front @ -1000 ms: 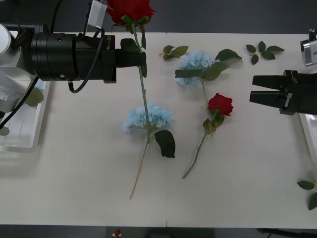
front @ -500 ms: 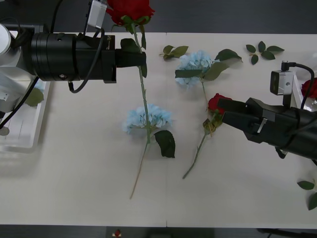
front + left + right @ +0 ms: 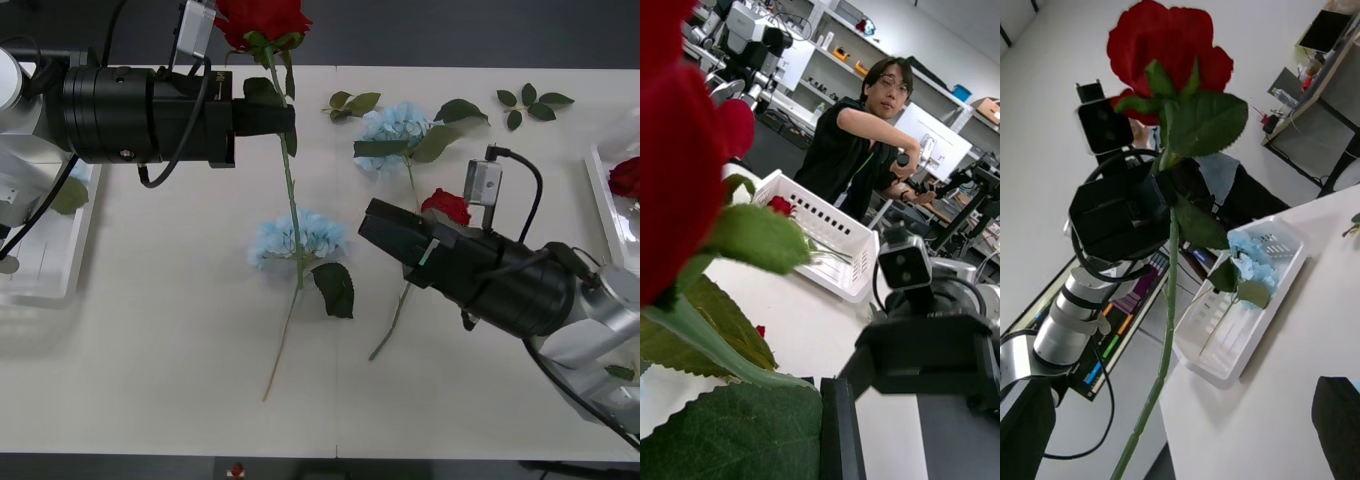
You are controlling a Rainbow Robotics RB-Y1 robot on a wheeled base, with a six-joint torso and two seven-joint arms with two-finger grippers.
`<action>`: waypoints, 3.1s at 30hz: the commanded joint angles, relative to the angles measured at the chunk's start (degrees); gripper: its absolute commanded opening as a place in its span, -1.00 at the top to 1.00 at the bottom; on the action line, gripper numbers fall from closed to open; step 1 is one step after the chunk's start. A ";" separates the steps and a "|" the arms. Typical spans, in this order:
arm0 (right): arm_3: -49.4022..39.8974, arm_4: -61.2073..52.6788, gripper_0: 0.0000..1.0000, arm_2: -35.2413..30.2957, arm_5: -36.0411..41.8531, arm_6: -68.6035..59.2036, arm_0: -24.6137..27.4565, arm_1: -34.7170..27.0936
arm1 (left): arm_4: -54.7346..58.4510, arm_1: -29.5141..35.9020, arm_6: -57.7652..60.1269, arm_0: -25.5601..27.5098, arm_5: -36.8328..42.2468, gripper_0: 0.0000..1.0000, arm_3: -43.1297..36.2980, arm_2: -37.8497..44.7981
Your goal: Put the red flowers into the right box and the blue flowers into the left box
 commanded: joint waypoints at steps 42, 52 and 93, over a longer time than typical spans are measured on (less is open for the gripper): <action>-1.88 3.07 0.33 15.89 -23.80 0.21 -13.71 9.81 | 0.69 -0.15 -0.38 -1.27 0.15 1.00 -0.80 0.68; -1.88 3.07 1.00 16.42 -24.77 0.21 -13.71 9.90 | 0.69 -0.15 -0.38 -1.27 0.15 1.00 -0.80 0.68; -2.41 -4.75 1.00 16.50 -24.07 -3.88 -20.75 -22.36 | 0.60 11.10 0.85 3.30 -0.55 -1.00 -0.45 1.21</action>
